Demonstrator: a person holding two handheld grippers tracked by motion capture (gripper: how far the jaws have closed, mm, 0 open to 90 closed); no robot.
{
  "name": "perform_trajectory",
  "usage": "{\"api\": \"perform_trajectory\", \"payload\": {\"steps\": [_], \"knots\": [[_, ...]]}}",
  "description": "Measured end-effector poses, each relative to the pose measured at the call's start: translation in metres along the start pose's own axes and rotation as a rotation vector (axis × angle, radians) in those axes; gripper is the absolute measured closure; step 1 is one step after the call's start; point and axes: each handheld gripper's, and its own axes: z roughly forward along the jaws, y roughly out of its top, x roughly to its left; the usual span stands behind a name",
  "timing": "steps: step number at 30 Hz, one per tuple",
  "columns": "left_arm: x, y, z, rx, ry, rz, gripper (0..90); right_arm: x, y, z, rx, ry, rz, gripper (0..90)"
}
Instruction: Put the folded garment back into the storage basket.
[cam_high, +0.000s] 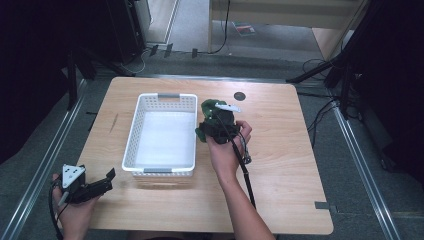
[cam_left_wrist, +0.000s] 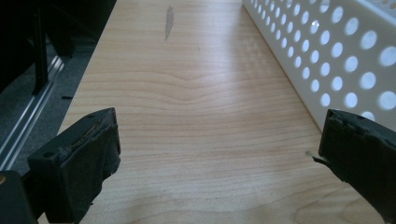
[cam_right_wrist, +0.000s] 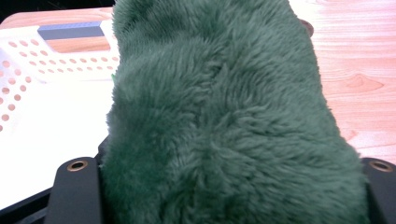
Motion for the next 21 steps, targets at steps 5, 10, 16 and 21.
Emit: {"api": "perform_trajectory", "payload": {"steps": [5, 10, 16, 21], "knots": [[0.002, -0.002, 0.001, 0.005, 0.001, -0.016, 0.0, 0.008, 0.003, 0.0, -0.005, 0.01, -0.008, 29.0], [0.003, -0.002, 0.002, 0.013, 0.016, -0.022, 0.0, 0.017, 0.005, 0.0, -0.007, 0.014, -0.019, 28.9], [0.001, -0.002, 0.002, 0.013, 0.019, -0.009, 0.0, 0.03, 0.007, 0.0, -0.007, 0.019, -0.025, 28.7], [0.001, -0.002, 0.002, 0.01, 0.02, -0.011, 0.0, 0.042, 0.008, 0.001, -0.005, 0.033, -0.04, 28.7]]}}
